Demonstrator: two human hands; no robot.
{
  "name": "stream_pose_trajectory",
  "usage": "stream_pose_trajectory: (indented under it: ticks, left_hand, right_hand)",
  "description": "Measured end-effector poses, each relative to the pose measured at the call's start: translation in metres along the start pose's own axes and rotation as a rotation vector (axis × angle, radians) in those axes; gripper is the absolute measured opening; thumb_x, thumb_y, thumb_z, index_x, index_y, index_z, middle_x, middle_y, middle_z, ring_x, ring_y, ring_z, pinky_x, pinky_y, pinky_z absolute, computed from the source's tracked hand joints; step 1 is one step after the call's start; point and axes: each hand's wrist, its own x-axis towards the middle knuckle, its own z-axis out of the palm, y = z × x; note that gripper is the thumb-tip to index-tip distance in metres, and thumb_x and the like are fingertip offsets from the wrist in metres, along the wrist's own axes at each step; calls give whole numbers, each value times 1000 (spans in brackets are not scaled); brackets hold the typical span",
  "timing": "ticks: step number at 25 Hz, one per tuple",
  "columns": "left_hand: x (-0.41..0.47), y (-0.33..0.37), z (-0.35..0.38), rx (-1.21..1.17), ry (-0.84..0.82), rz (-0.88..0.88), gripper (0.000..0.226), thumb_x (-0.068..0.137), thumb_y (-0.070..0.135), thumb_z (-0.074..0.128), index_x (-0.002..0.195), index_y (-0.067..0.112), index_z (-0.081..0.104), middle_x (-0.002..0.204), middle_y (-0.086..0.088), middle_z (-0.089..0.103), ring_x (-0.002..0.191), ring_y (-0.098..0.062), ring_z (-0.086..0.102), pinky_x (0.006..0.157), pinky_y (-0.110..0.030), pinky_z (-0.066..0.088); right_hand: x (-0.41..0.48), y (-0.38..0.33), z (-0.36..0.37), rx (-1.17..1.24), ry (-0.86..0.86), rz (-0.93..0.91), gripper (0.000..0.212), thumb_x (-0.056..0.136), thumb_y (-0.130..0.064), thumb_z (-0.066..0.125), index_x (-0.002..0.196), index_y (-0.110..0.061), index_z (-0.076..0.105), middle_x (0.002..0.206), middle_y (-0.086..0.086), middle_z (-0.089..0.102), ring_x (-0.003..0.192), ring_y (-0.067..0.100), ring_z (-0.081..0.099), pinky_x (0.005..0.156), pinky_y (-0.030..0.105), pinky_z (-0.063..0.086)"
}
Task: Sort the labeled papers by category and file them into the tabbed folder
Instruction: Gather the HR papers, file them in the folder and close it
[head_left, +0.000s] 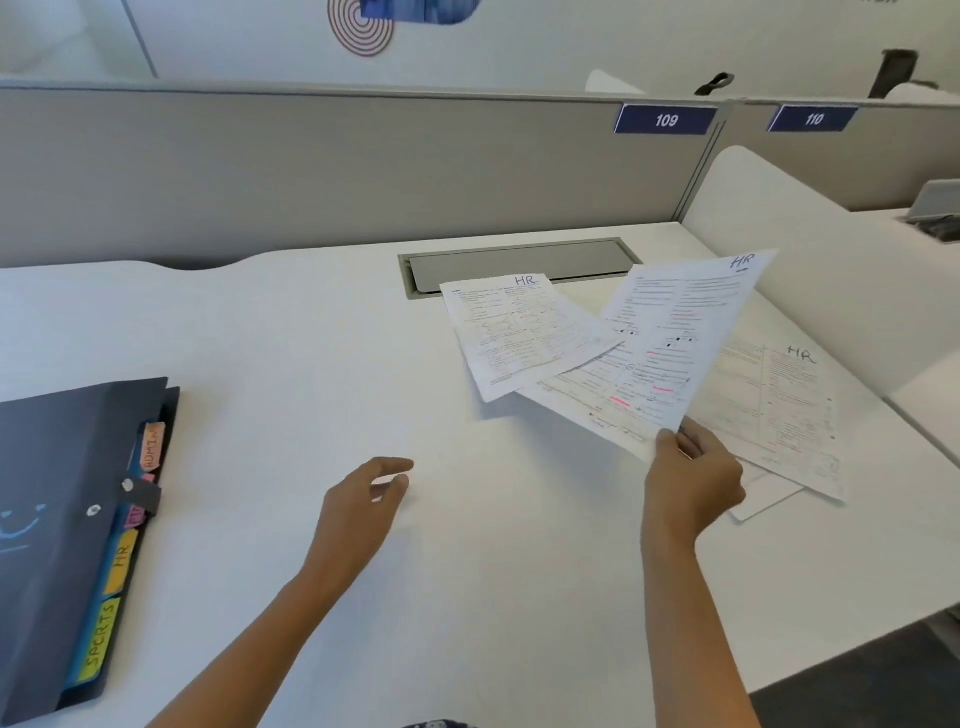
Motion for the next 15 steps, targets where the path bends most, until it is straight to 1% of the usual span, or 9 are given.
stream_pose_trajectory:
  ticks: [1,3,5,6,7,9,11,13,15]
  left_hand:
    - [3,4,-1,-32,-13,-11,20,95,24,53,108,30,66,110,22,63,93,2,62,73,-9,42]
    - [9,10,-2,-102,-38,-18,20,94,26,54,108,31,66,112,21,65,95,-3,65,81,-20,50]
    - [14,14,-3,-210,-72,-34,19,94,25,55,107,30,67,113,15,67,97,-7,67,86,-29,54]
    - [15,16,-3,-258,-89,-43,18,95,24,54,107,28,67,112,12,67,98,-8,67,86,-30,55]
    - [16,17,-3,-293,-102,-49,18,95,25,53,107,27,67,113,10,67,98,-9,68,85,-29,55]
    - [17,20,-3,-346,-126,-69,20,97,27,51,109,25,66,115,8,67,97,-9,68,83,-28,55]
    - [18,24,-3,-380,-157,-101,27,97,33,48,117,21,63,118,7,66,99,-11,68,84,-28,55]
    - [18,29,-4,-384,-202,-118,39,96,44,45,124,21,58,121,8,64,101,-12,67,85,-29,55]
    - [18,35,-6,-391,-258,-111,52,90,57,40,129,24,51,123,9,61,104,-14,66,87,-32,55]
  right_hand:
    - [-7,-2,-4,21,-6,2,27,88,1,57,111,-4,70,101,8,72,72,2,58,61,-13,28]
    - [-17,-4,-13,60,-18,3,26,88,-2,59,110,-8,71,101,4,72,65,-7,58,62,-10,36]
    - [-21,-4,-25,68,-29,-4,25,87,-5,60,108,-12,71,99,1,73,62,-15,60,71,0,45]
    - [-23,-3,-30,61,-39,-1,24,87,-6,61,107,-13,72,98,0,73,63,-20,58,75,5,46]
    - [-25,-2,-35,64,-51,14,24,87,-7,61,107,-14,72,97,-2,73,64,-20,59,73,8,45]
    - [-28,2,-43,89,-70,58,23,87,-7,63,108,-15,71,97,-3,73,71,-10,62,67,9,40]
    - [-31,7,-47,108,-95,90,22,87,-8,65,107,-16,71,98,-2,72,81,2,64,66,12,42]
    - [-33,12,-47,143,-139,129,21,87,-8,66,104,-19,72,96,-2,73,87,11,66,71,18,47]
    - [-35,16,-43,175,-221,173,23,85,-7,67,102,-22,72,93,-5,72,91,13,67,80,28,52]
